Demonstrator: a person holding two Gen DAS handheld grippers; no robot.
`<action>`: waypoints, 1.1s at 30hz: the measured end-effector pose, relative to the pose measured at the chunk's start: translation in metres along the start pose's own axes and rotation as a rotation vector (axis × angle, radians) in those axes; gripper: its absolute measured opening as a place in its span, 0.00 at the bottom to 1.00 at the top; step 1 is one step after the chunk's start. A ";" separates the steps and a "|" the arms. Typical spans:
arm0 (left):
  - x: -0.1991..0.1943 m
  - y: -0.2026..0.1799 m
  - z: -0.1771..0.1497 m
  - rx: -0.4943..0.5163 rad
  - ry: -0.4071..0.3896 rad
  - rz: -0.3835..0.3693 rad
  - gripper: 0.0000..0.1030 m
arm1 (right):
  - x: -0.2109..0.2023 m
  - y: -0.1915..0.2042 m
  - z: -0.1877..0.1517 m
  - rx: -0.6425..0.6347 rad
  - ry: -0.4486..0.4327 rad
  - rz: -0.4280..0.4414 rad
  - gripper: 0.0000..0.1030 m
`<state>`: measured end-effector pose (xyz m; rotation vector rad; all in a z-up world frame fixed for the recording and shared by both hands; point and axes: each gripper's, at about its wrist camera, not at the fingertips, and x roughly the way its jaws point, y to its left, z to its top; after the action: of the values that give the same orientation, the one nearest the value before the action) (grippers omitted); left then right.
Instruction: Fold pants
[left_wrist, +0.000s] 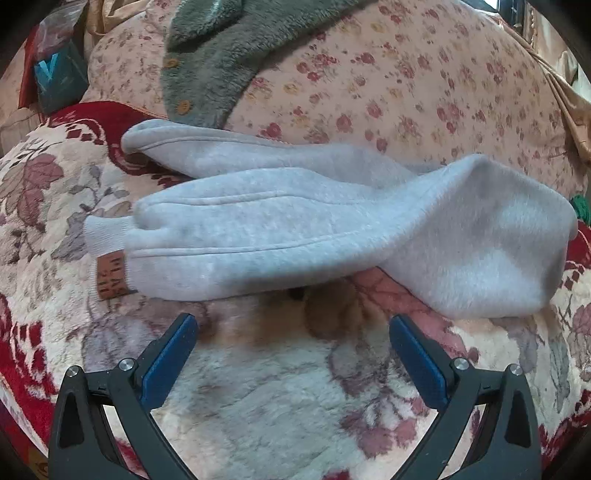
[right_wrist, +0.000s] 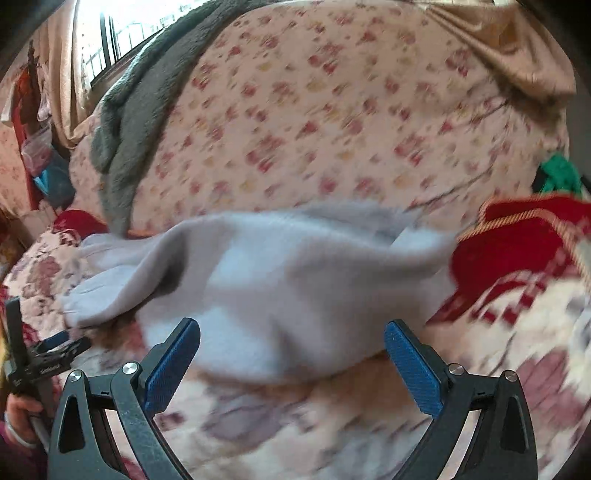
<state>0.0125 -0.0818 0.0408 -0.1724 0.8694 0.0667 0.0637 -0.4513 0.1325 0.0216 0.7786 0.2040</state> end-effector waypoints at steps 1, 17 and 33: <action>0.002 -0.002 0.001 -0.006 0.003 -0.005 1.00 | 0.002 -0.005 0.004 -0.016 0.003 0.005 0.99; 0.031 0.003 0.024 -0.161 0.032 -0.022 1.00 | 0.057 0.005 0.044 -0.393 0.071 0.089 0.98; 0.030 0.008 0.020 -0.133 0.068 -0.134 0.25 | 0.024 0.021 0.000 -0.373 0.116 0.118 0.39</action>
<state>0.0460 -0.0709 0.0292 -0.3585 0.9200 -0.0067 0.0767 -0.4260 0.1181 -0.2995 0.8456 0.4628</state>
